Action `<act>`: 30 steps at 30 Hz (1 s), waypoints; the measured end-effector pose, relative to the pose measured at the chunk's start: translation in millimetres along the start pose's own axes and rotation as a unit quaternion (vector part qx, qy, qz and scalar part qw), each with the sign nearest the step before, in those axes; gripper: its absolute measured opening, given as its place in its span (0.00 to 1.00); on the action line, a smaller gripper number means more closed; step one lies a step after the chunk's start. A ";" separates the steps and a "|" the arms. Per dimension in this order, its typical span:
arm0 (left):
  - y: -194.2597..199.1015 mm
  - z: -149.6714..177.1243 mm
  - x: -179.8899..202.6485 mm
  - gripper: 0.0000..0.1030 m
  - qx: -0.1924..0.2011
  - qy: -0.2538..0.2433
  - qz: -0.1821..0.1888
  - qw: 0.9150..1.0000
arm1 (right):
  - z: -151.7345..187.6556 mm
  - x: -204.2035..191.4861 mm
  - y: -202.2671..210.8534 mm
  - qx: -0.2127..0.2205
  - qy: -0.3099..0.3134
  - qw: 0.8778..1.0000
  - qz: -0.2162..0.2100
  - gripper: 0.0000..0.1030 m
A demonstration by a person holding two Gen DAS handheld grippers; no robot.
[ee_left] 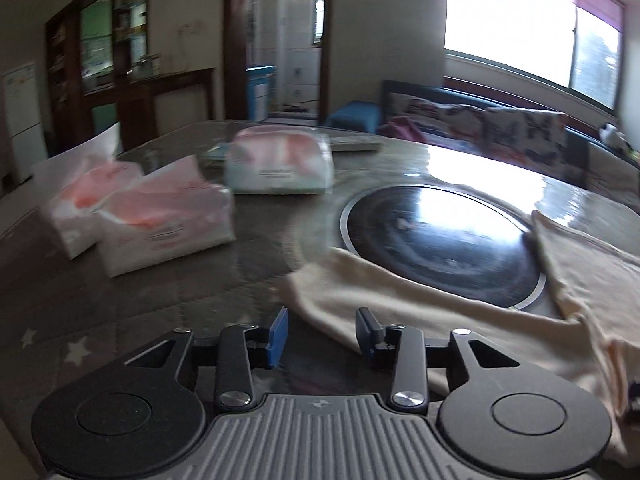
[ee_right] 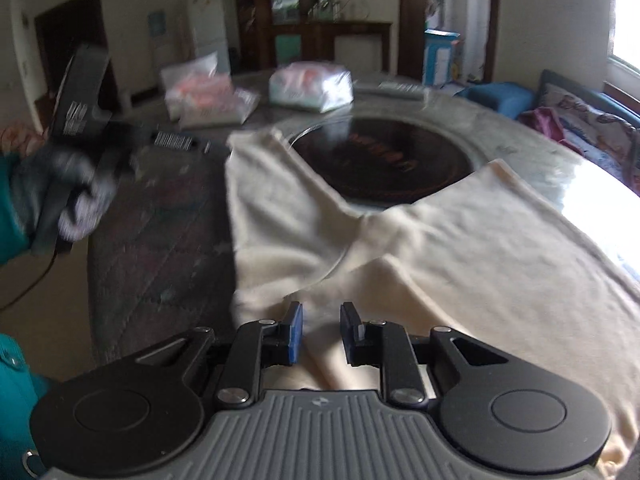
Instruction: Fold clothes
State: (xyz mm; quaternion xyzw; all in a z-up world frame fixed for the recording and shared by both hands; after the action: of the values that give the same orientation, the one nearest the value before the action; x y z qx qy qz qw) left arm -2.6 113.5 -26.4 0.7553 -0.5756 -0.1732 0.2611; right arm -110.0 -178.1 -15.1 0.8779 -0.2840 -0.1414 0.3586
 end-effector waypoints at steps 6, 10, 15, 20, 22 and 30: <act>-16.5 -5.9 -8.5 0.38 -0.007 0.017 -0.012 1.000 | -1.7 3.2 19.0 0.014 -0.013 1.000 0.015 0.19; -23.9 -5.7 -6.2 0.19 -0.009 0.027 -0.002 1.000 | 0.2 14.2 43.0 0.035 -0.034 0.998 0.037 0.19; -4.4 -17.6 8.3 0.06 0.006 0.054 0.042 0.998 | 10.5 32.6 74.9 0.064 -0.076 0.993 0.071 0.20; 46.3 -42.4 68.7 0.06 0.042 0.032 0.144 0.988 | 30.6 52.1 103.0 0.093 -0.127 0.982 0.103 0.20; 68.4 -50.9 97.3 0.06 0.054 0.021 0.191 0.980 | 41.4 61.1 113.8 0.105 -0.152 0.976 0.115 0.20; 127.0 -32.1 228.6 0.06 0.040 -0.048 0.372 0.926 | 85.2 87.6 142.9 0.132 -0.223 0.953 0.155 0.20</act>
State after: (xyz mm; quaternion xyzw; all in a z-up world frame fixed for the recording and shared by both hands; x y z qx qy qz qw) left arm -20.2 -125.2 83.7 0.4876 -0.8335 -0.0760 0.2484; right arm -135.4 -360.6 22.5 0.8088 -0.5054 -0.2373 0.1846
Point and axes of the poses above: each gripper's, at about its wrist camera, not at the fingertips, and y roughly against the way its jaws point, x to its right, z to its underside, the point moved 8 cm from there along -y, roughly the way its jaws point
